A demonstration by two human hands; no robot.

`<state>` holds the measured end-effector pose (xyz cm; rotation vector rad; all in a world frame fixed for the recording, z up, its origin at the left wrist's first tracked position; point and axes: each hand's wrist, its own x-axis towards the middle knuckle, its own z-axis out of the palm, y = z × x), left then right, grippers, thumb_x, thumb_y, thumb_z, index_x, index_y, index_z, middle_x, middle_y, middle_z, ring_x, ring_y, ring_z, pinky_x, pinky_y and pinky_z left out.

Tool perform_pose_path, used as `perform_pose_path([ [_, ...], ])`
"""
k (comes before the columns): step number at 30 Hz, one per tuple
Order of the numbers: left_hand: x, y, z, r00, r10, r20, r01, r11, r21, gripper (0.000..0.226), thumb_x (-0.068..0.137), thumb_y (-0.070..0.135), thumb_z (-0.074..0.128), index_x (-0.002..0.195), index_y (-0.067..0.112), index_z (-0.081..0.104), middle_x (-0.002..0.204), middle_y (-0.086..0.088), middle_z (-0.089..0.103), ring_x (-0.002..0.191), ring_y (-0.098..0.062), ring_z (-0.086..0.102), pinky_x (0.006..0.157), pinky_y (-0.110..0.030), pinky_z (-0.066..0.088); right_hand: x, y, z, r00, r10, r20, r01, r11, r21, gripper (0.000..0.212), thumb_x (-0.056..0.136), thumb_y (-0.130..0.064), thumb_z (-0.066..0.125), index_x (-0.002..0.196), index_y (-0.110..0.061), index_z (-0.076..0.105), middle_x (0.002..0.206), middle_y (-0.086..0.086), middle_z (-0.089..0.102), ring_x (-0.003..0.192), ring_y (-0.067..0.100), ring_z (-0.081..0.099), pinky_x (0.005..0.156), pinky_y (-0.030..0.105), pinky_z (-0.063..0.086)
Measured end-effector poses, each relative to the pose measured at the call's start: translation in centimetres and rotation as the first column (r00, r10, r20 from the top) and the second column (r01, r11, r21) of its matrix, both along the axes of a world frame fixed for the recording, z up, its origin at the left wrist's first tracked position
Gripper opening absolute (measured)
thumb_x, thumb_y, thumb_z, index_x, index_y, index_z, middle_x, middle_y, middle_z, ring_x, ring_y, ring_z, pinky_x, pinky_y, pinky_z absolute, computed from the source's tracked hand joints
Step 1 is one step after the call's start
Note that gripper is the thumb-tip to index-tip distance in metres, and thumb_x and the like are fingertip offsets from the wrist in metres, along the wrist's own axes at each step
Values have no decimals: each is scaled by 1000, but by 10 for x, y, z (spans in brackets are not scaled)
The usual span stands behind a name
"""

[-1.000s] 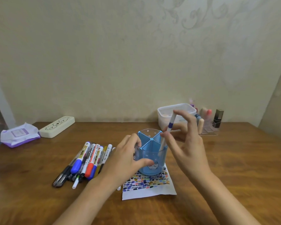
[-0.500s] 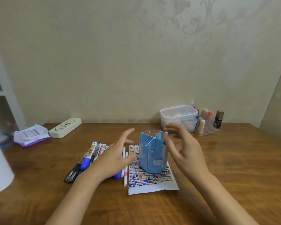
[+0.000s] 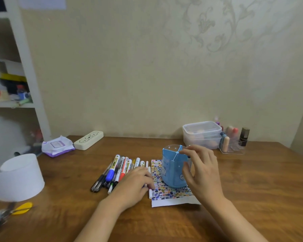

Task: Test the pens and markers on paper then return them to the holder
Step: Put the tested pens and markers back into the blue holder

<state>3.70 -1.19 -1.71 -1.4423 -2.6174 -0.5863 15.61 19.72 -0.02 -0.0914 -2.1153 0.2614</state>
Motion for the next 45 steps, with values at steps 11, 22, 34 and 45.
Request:
perform_pose_path([
  [11, 1, 2, 5, 993, -19, -117, 51, 959, 278, 23, 92, 11, 65, 93, 34, 66, 99, 22, 61, 101, 2, 52, 89, -16, 41, -2, 9, -1, 999, 8, 42, -6, 999, -43, 19, 82, -23, 71, 99, -31, 69, 135, -4, 53, 130, 21, 39, 101, 38, 40],
  [22, 29, 6, 34, 995, -17, -94, 79, 699, 710, 7, 89, 25, 69, 97, 27, 70, 96, 17, 69, 95, -11, 66, 80, -25, 50, -4, -30, 2, 984, 164, 76, -171, 979, 112, 29, 90, -49, 63, 115, -35, 62, 103, -21, 63, 93, 7, 51, 75, 21, 31],
  [34, 37, 20, 23, 996, -78, 47, 36, 808, 588, 30, 98, 41, 50, 126, 36, 59, 126, 25, 52, 122, -3, 51, 94, -16, 44, 4, -24, 14, 955, 297, -13, -289, 917, -274, 35, 91, -31, 72, 118, -44, 54, 87, -18, 68, 84, 5, 64, 67, 18, 47],
  [45, 26, 23, 13, 991, 28, 134, -60, 969, 241, 59, 103, 49, 40, 153, 52, 10, 148, 46, -1, 133, 24, 3, 114, -22, 21, 10, -8, 35, 896, 297, -331, -416, 823, -386, 73, 90, -2, 71, 144, -32, 32, 95, -7, 73, 86, 7, 75, 76, 18, 56],
])
